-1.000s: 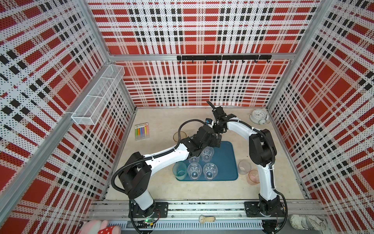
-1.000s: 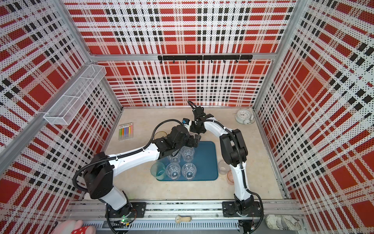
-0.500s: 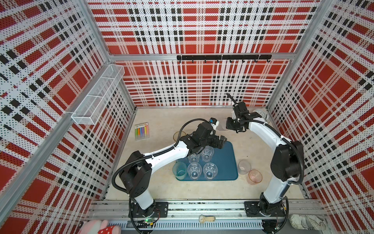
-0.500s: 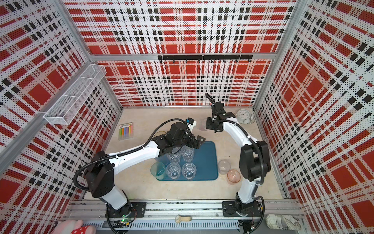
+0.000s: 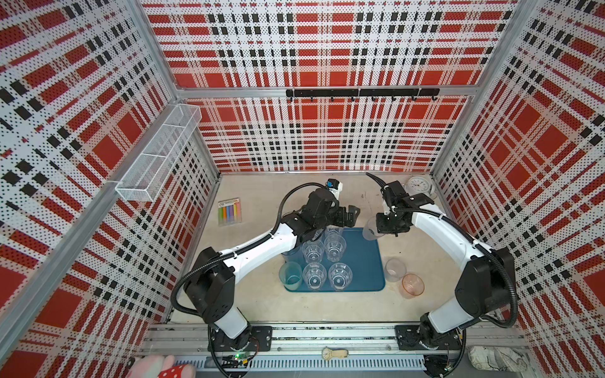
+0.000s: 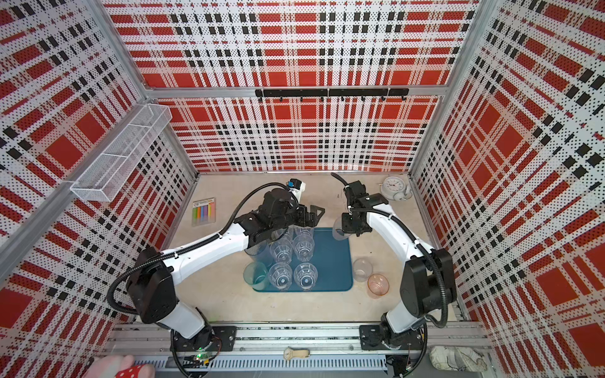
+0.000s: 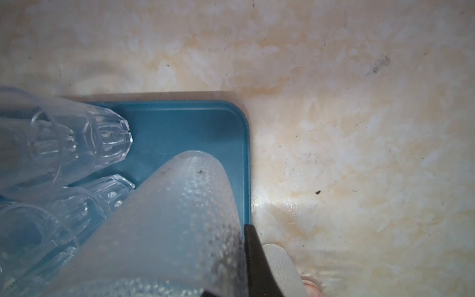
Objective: Place the glasses into the tray
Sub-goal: Place the glass on the tray.
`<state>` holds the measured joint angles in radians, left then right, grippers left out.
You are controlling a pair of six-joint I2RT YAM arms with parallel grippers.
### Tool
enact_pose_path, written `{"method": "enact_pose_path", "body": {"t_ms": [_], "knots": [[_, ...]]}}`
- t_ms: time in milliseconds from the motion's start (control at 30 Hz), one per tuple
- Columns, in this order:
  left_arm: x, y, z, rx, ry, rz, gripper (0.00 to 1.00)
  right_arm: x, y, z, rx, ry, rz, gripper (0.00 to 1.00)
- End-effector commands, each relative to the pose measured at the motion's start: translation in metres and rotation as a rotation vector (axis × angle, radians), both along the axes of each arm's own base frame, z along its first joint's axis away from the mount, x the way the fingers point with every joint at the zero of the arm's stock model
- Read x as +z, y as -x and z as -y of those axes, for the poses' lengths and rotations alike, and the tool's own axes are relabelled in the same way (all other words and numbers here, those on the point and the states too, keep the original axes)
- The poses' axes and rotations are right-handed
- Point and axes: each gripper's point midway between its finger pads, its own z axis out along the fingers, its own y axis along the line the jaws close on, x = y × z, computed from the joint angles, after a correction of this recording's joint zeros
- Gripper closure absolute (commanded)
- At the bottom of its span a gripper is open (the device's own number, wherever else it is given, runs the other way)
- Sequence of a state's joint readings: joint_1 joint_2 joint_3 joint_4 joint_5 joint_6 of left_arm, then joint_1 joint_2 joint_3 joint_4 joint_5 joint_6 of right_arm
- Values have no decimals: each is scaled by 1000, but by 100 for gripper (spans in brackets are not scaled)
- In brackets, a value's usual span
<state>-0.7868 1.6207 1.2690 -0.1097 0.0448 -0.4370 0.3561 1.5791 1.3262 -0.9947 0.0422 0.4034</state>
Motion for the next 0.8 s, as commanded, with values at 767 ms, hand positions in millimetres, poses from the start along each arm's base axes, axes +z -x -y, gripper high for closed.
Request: {"method": "enact_pose_path", "body": {"t_ms": [767], "knots": [[-10,11,-2,6,-63,35,2,-56,-30,-46,108,100,-107,92]]}}
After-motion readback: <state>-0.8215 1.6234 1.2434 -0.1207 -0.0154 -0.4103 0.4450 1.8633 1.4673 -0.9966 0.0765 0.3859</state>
